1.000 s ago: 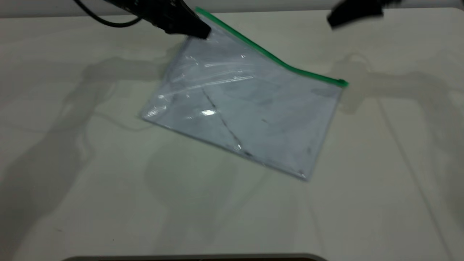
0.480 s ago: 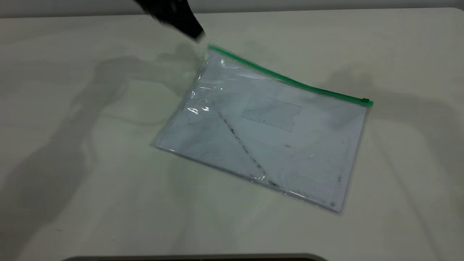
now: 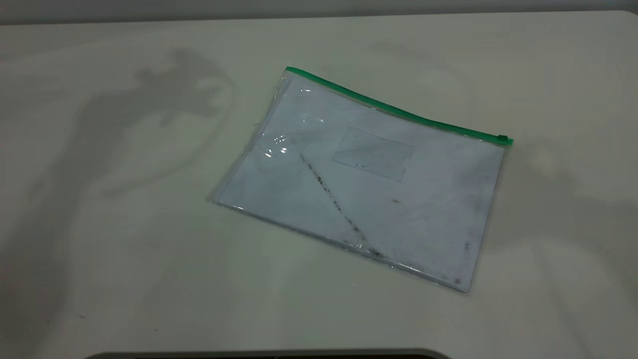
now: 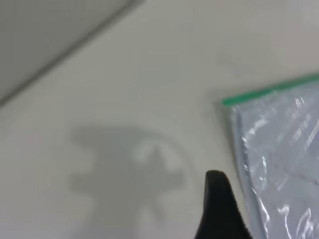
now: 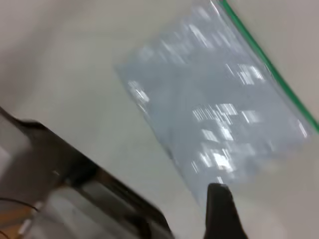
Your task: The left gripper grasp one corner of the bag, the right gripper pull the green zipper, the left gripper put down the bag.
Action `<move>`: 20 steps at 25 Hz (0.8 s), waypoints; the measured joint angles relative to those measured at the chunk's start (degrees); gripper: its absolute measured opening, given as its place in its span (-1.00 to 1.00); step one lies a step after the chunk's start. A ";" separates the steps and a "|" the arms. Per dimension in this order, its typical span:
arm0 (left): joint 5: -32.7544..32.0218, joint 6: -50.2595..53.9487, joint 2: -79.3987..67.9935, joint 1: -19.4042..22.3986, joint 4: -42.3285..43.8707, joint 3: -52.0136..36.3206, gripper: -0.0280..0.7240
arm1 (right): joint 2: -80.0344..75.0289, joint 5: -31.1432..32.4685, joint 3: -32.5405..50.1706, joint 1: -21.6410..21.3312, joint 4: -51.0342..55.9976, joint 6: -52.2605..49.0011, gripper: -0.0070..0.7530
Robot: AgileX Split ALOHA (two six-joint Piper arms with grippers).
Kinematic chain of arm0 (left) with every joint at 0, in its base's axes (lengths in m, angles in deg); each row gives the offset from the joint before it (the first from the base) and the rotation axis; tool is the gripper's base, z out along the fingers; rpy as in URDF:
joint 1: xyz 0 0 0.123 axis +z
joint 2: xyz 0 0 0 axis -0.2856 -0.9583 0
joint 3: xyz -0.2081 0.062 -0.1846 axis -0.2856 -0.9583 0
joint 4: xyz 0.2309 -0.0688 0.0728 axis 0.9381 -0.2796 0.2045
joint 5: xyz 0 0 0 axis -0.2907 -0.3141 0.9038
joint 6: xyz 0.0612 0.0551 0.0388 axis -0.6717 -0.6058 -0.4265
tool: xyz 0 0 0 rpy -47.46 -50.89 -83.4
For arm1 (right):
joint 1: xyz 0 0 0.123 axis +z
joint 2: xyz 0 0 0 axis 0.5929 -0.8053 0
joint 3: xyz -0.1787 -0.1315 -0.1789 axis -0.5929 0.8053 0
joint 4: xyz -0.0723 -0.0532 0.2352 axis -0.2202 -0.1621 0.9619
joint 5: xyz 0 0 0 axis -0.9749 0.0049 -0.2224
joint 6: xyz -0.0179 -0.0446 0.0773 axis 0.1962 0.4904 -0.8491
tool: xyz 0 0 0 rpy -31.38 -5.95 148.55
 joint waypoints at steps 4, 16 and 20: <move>0.00 6.57 9.87 0.00 5.09 -2.55 0.52 | 9.87 0.24 10.62 -0.06 -11.33 -8.12 0.35; 0.00 8.30 42.35 0.00 6.28 -46.46 0.48 | 39.08 -4.63 44.18 -0.06 -20.30 -20.63 0.35; 0.00 9.40 50.87 0.00 6.28 -63.96 0.44 | 47.24 -6.79 52.06 -0.06 -20.82 -20.86 0.35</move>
